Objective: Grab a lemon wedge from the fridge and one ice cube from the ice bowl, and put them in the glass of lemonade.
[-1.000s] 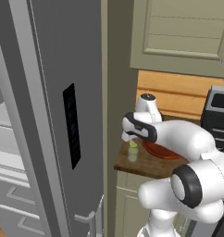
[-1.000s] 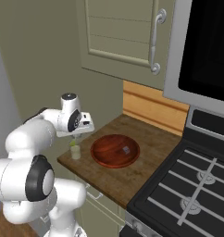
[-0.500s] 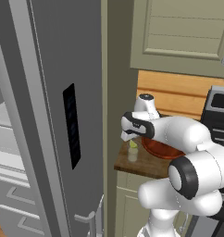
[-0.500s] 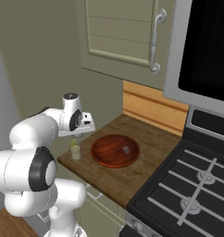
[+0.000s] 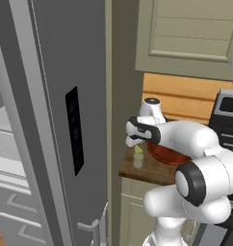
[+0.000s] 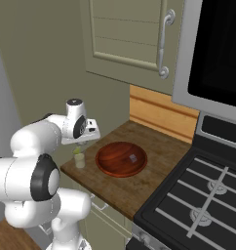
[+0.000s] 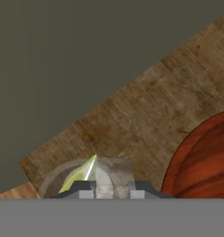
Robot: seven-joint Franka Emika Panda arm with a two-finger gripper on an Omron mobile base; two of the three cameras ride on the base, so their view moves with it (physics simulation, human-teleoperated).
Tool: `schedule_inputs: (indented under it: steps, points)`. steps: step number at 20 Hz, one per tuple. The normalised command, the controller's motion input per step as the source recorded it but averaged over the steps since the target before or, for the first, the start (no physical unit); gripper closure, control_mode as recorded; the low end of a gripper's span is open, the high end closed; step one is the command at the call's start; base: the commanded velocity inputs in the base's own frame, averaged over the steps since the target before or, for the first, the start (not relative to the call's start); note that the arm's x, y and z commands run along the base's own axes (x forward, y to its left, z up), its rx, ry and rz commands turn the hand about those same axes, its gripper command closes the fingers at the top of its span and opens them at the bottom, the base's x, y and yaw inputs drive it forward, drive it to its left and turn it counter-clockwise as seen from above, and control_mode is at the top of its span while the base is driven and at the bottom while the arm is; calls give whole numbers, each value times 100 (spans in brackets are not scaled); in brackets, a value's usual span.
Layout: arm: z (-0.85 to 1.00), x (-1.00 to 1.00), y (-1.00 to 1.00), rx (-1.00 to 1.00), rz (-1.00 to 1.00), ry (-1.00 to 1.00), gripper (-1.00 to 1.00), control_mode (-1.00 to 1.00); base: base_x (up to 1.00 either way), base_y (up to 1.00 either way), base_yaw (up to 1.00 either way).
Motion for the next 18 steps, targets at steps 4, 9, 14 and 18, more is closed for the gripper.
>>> schedule_inputs:
  steps: [4, 9, 14, 18]
  points:
    - [-2, -8, 0, 0, 0, 0, 100, -100, 0, 0, 0]
    - [0, -16, 1, 0, 0, -1, 100, -100, 0, 0, 0]
    - [0, -22, 2, 0, 0, 0, 100, -100, 0, 0, 0]
    - [0, -4, 0, 0, 0, 0, 100, -100, 0, 0, 0]
